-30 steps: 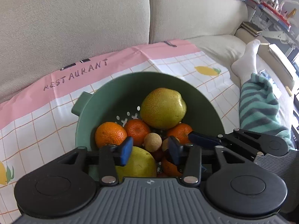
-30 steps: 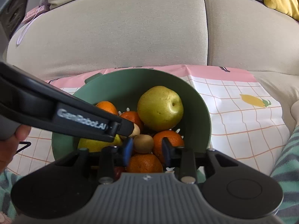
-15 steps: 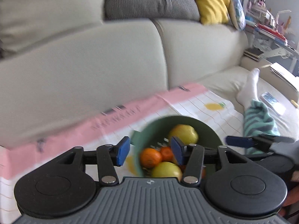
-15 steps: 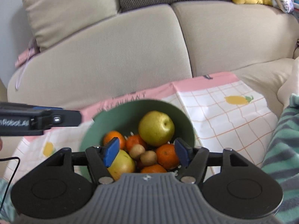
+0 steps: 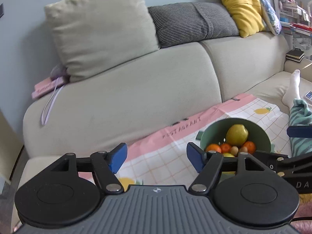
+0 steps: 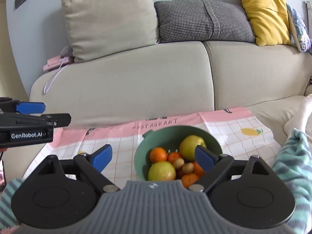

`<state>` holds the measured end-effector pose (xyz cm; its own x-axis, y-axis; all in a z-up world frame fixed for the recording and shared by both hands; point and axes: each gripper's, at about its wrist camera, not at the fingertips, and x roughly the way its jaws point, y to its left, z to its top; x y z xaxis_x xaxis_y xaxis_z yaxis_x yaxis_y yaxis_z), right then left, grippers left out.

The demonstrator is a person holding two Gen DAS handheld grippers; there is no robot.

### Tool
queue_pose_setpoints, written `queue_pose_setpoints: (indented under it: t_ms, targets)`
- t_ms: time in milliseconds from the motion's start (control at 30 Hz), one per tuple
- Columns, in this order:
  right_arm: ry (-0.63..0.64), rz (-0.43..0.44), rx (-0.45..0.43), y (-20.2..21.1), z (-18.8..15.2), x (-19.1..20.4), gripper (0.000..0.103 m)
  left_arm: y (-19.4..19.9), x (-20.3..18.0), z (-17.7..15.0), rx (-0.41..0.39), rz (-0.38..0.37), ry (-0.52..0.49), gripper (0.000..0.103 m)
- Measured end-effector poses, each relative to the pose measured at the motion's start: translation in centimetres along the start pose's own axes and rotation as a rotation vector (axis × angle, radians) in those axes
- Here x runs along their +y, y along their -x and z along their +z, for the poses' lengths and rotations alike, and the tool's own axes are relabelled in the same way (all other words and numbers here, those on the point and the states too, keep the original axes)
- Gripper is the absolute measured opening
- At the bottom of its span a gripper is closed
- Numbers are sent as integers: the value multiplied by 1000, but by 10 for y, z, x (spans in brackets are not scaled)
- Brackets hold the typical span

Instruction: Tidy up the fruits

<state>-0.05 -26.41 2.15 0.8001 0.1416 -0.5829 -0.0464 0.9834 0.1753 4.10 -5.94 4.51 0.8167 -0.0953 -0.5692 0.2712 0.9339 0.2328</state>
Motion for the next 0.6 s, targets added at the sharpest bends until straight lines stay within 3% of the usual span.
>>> queue_pose_setpoints:
  t_ms: [267, 600]
  targets:
    - [30, -33, 66, 1, -22, 15, 92, -4, 11, -34, 113, -11, 89, 86]
    - [79, -86, 161, -26, -39, 14, 92, -23, 6, -57, 214, -27, 78, 86]
